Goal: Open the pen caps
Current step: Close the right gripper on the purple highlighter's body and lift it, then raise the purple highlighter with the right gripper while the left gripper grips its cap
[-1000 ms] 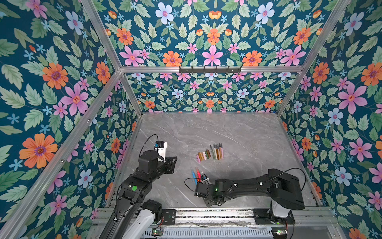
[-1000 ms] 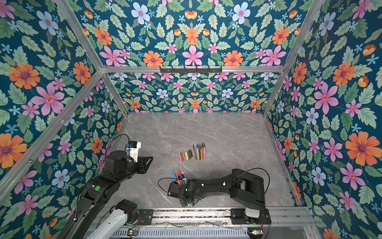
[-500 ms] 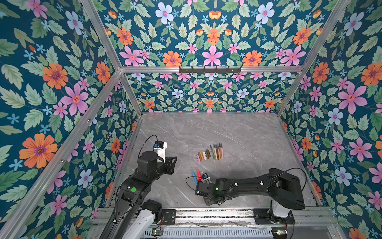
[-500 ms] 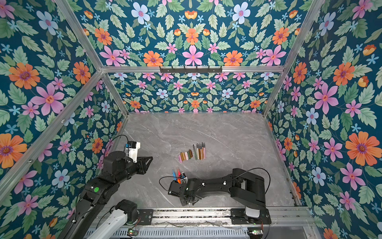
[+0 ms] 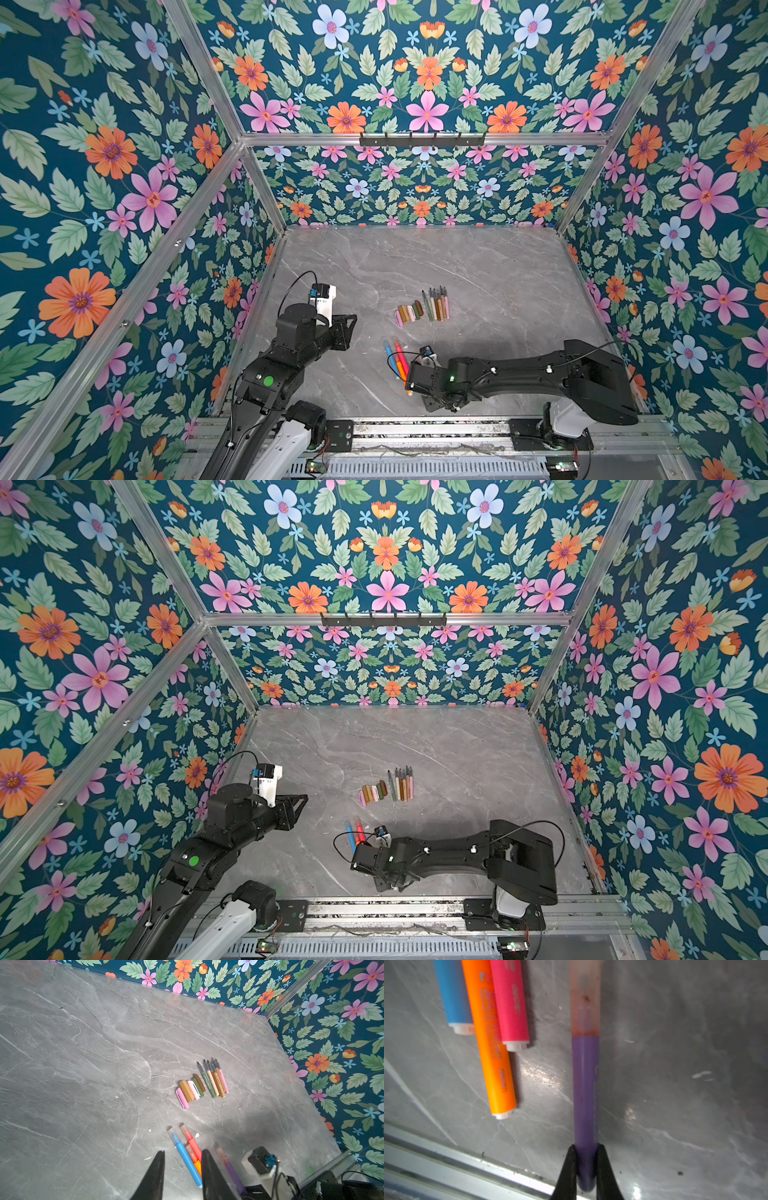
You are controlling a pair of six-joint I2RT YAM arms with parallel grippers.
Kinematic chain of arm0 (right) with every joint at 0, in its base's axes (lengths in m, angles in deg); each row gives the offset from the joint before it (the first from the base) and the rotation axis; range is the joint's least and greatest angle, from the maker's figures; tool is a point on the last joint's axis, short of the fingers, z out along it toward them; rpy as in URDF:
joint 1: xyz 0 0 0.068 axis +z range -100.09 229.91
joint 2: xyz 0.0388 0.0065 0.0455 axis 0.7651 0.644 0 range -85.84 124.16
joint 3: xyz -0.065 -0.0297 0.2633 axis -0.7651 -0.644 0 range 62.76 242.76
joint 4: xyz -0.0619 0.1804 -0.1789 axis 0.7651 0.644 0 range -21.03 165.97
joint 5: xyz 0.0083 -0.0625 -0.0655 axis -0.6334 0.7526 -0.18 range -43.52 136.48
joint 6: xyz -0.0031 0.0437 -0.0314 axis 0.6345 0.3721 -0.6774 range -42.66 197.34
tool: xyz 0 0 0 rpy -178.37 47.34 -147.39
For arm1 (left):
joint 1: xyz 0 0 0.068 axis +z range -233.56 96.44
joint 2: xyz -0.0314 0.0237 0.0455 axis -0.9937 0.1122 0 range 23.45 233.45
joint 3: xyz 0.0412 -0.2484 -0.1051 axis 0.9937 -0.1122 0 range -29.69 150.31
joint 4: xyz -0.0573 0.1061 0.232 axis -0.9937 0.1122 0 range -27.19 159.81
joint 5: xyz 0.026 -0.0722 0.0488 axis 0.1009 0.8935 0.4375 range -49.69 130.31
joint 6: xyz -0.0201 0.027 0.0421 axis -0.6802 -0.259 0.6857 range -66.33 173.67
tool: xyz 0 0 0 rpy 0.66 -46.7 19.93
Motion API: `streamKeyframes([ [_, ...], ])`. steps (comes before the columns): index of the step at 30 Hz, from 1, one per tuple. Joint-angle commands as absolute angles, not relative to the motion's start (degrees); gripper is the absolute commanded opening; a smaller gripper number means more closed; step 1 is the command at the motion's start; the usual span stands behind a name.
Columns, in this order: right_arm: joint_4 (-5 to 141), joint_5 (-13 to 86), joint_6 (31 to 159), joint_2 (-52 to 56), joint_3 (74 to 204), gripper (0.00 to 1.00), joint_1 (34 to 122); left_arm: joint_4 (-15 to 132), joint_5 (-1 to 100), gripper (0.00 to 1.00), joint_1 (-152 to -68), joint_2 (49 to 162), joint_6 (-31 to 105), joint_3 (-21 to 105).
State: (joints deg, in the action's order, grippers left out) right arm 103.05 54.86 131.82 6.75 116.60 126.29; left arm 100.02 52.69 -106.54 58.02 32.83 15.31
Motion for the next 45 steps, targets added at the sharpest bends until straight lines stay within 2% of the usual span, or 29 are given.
streamKeyframes([
  [1, 104.58, 57.6, 133.28, 4.36, 115.27, 0.0, 126.38, 99.06, 53.4, 0.32, -106.54, 58.18, 33.27, 15.41],
  [9, 101.45, 58.78, 133.58, -2.6, 111.44, 0.0, 126.38, 98.61, 55.42, 0.28, -106.65, 60.3, 31.16, 16.19],
  [13, 100.36, 59.35, 131.9, -5.64, 110.73, 0.0, 126.42, 97.1, 57.13, 0.31, -106.62, 58.05, 28.05, 15.52],
  [17, 98.87, 60.16, 130.58, -9.17, 110.0, 0.0, 126.42, 81.88, 68.43, 0.32, -106.59, 54.98, 14.83, 3.89],
  [20, 96.03, 60.64, 130.23, -12.58, 107.83, 0.0, 126.42, 69.27, 71.75, 0.31, -107.46, 54.32, 5.59, -5.3],
  [23, 92.06, 60.97, 131.07, -15.74, 104.34, 0.0, 126.4, 60.57, 70.68, 0.33, -109.6, 53.68, -0.31, -10.48],
  [27, 84.92, 58.39, 130.63, -18.56, 100.3, 0.0, 126.38, 56.28, 68.2, 0.35, -113.51, 56.02, -2.18, -11.62],
  [32, 81.92, 55.59, 128.09, -19.33, 100.55, 0.0, 126.33, 52.63, 62.2, 0.35, -123.37, 63.71, -2.39, -11.58],
  [38, 83.2, 56.89, 129.82, -20.52, 99.89, 0.0, 126.07, 49.44, 58.22, 0.32, -132.34, 73.62, -1.46, -8.27],
  [45, 83.21, 56.85, 131.22, -23.66, 97.65, 0.0, 125.85, 48.92, 57.69, 0.35, -135.28, 78.36, -0.93, -5.88],
])
